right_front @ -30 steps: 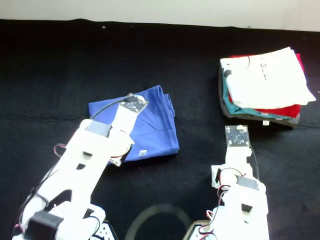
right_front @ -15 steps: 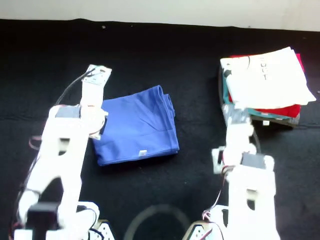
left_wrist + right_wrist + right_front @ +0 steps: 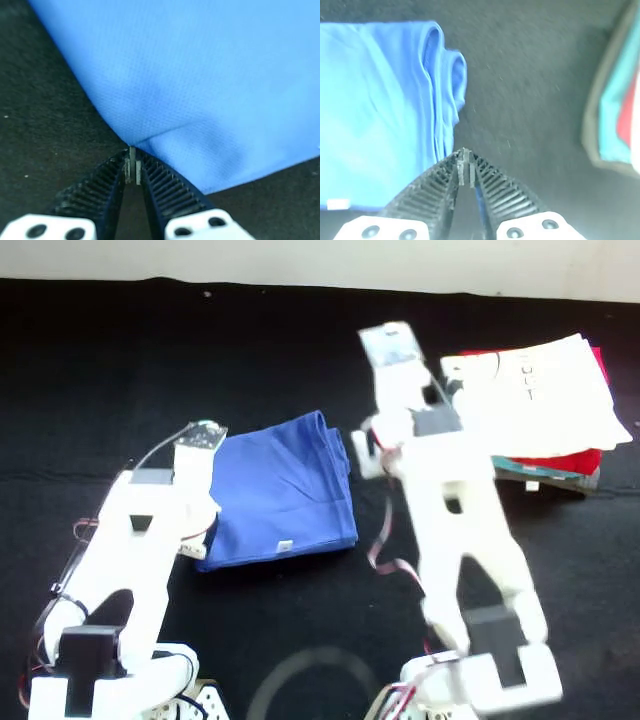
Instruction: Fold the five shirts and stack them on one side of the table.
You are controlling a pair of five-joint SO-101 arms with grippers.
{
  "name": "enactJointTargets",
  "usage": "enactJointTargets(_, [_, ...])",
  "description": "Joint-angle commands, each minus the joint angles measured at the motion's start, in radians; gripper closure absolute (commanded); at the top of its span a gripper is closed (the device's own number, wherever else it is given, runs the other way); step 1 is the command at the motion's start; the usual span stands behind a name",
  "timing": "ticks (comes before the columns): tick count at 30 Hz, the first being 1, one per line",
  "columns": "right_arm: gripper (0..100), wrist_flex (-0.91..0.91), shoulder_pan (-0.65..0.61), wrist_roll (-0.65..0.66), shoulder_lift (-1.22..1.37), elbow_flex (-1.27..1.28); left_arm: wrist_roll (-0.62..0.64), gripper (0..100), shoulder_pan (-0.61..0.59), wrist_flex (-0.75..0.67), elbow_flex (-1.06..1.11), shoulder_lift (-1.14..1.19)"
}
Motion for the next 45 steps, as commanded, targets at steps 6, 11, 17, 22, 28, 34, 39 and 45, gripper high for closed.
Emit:
enactJointTargets(6, [99.3, 0.087, -0.136, -0.130, 0.421, -0.527, 0.011, 99, 0.002, -0.044, 0.025, -0.002])
enactJointTargets(11, [99.3, 0.105, -0.196, -0.144, 0.628, -0.753, 0.011, 99, 0.002, -0.048, 0.025, -0.002])
enactJointTargets(17, [99.3, 0.143, -0.145, -0.143, 0.857, -0.966, 0.011, 99, 0.002, -0.048, 0.028, -0.002])
enactJointTargets(22, [99.3, 0.196, -0.053, -0.141, 0.967, -1.130, 0.011, 99, 0.002, -0.043, 0.030, -0.002])
enactJointTargets(28, [99.3, 0.308, -0.024, -0.140, 1.012, -1.279, 0.011, 99, 0.002, -0.041, 0.028, -0.002])
enactJointTargets(34, [99.2, 0.430, -0.022, -0.140, 1.009, -1.489, 0.055, 99, 0.002, -0.025, 0.024, -0.010])
enactJointTargets(39, [86.3, 0.568, -0.028, -0.144, 1.007, -1.592, 0.075, 99, 0.001, 0.058, 0.024, -0.179])
enactJointTargets(45, [75.9, 0.570, -0.042, -0.161, 1.004, -1.590, -0.008, 99, -0.119, 0.078, 0.025, -0.429])
